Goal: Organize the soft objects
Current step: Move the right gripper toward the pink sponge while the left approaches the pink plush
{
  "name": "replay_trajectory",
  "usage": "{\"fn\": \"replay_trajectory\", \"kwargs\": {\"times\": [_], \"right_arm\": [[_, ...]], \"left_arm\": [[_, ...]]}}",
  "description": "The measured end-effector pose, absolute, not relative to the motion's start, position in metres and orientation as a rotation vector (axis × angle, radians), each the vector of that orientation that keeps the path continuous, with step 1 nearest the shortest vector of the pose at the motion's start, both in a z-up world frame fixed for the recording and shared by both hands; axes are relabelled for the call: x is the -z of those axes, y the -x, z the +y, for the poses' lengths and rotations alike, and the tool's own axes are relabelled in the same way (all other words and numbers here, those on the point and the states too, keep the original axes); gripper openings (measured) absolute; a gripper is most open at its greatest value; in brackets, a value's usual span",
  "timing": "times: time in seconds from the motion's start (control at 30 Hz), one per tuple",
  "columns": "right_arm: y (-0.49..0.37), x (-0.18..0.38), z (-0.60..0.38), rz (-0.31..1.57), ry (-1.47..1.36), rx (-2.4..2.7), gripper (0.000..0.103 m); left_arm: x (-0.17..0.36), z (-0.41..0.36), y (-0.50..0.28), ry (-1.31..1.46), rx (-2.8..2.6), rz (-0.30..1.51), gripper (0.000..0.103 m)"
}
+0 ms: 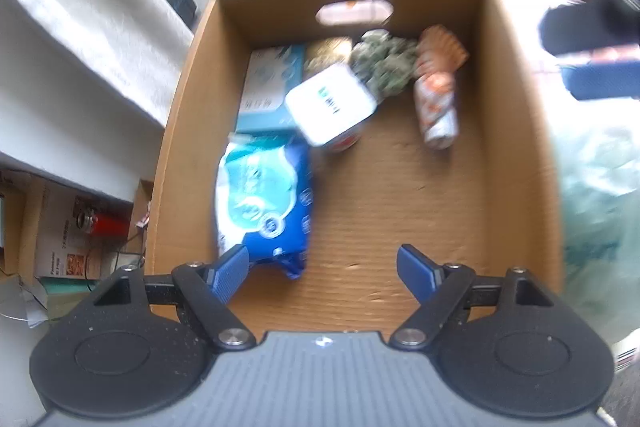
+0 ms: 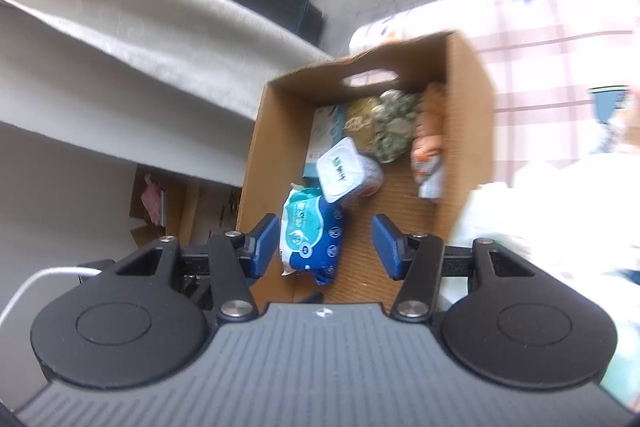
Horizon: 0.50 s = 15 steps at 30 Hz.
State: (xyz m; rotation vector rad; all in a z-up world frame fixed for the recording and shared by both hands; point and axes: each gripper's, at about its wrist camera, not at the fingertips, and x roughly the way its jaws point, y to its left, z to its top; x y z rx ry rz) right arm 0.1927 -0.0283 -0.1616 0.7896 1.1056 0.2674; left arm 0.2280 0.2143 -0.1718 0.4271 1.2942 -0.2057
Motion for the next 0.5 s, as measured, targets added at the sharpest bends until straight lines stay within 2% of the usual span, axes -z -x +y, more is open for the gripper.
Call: {"fn": "replay_trajectory", "kwargs": {"times": [0.3, 0.43, 0.5], "right_arm": [[-0.106, 0.127, -0.170, 1.043, -0.798, -0.074, 0.053], [-0.085, 0.134, -0.230, 1.044, -0.785, 0.031, 0.055], [-0.080, 0.139, -0.257, 1.046, -0.772, 0.076, 0.061]], "left_arm": [[0.121, 0.120, -0.209, -0.400, 0.246, 1.215, 0.083], [0.104, 0.062, -0.210, -0.400, 0.301, 1.158, 0.090], [0.097, 0.035, -0.213, -0.396, 0.338, 1.134, 0.092]]}}
